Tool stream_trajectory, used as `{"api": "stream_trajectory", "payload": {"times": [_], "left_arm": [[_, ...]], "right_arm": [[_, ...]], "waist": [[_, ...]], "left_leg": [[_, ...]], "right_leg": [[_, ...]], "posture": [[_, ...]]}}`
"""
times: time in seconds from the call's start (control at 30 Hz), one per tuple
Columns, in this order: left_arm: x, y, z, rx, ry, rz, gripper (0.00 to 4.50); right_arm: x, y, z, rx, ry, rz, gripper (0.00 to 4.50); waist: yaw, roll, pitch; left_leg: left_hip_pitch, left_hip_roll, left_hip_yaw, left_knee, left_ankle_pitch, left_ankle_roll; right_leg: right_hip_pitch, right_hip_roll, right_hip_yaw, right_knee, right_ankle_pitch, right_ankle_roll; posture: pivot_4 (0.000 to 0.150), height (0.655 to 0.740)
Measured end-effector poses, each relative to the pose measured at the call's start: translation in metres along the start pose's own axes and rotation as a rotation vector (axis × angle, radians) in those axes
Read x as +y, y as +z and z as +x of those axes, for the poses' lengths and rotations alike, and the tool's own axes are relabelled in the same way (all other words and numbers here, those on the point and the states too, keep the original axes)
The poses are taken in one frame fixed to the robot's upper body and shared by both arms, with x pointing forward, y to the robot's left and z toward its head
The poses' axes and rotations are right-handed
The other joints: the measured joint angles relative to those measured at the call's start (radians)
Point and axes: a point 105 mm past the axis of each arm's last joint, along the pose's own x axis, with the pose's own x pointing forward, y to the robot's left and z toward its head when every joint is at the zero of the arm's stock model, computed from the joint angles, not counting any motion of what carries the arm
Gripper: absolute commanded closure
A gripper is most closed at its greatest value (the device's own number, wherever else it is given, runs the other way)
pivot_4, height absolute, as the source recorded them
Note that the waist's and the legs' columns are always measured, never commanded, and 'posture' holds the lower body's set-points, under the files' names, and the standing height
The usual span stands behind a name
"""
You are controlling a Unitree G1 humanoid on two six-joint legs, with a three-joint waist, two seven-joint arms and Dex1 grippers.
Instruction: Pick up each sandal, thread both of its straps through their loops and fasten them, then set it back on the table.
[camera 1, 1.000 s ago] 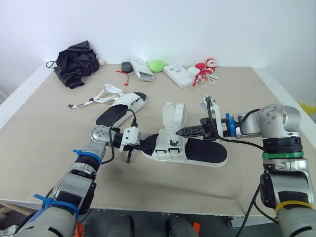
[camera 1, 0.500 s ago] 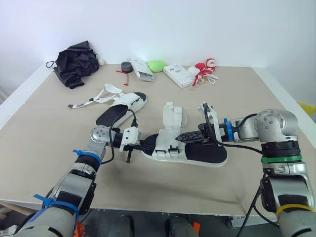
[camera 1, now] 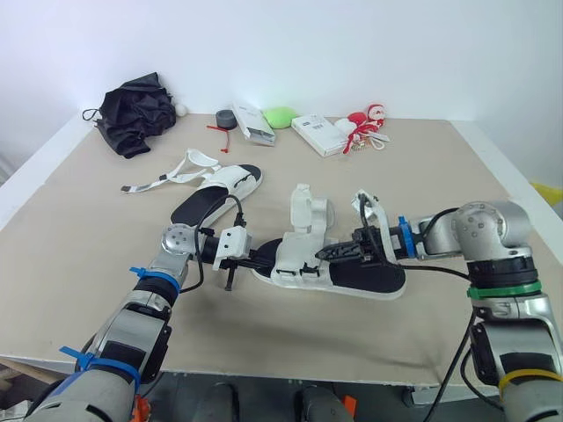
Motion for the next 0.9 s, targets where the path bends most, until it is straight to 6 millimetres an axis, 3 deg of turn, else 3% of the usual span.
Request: {"api": "stream_trajectory", "payload": {"times": [0.13, 0.17, 0.3, 0.53, 0.9], "left_arm": [[0.0, 0.0, 0.0, 0.0, 0.001, -0.001, 4.5], [0.0, 0.0, 0.0, 0.0, 0.003, -0.001, 4.5], [0.0, 0.0, 0.0, 0.0, 0.007, -0.001, 4.5], [0.0, 0.0, 0.0, 0.0, 0.006, -0.001, 4.5], [0.001, 0.0, 0.0, 0.0, 0.009, -0.002, 4.5]], "right_arm": [[-0.003, -0.002, 0.005, -0.006, -0.036, -0.051, 4.4], [-0.004, -0.001, 0.005, -0.015, -0.036, -0.055, 3.78], [0.003, 0.001, 0.003, -0.032, 0.019, -0.058, 2.15], [0.018, 0.012, -0.013, -0.084, 0.105, -0.057, 2.15], [0.013, 0.011, -0.005, -0.084, 0.091, -0.039, 2.15]], "waist": [[0.0, 0.0, 0.0], [0.0, 0.0, 0.0], [0.0, 0.0, 0.0], [0.0, 0.0, 0.0], [0.0, 0.0, 0.0]], "left_leg": [[0.0, 0.0, 0.0, 0.0, 0.0, 0.0], [0.0, 0.0, 0.0, 0.0, 0.0, 0.0], [0.0, 0.0, 0.0, 0.0, 0.0, 0.0], [0.0, 0.0, 0.0, 0.0, 0.0, 0.0], [0.0, 0.0, 0.0, 0.0, 0.0, 0.0]], "right_leg": [[0.0, 0.0, 0.0, 0.0, 0.0, 0.0], [0.0, 0.0, 0.0, 0.0, 0.0, 0.0], [0.0, 0.0, 0.0, 0.0, 0.0, 0.0], [0.0, 0.0, 0.0, 0.0, 0.0, 0.0], [0.0, 0.0, 0.0, 0.0, 0.0, 0.0]], "posture": [[0.15, 0.74], [0.15, 0.74], [0.15, 0.74], [0.15, 0.74], [0.15, 0.74]]}}
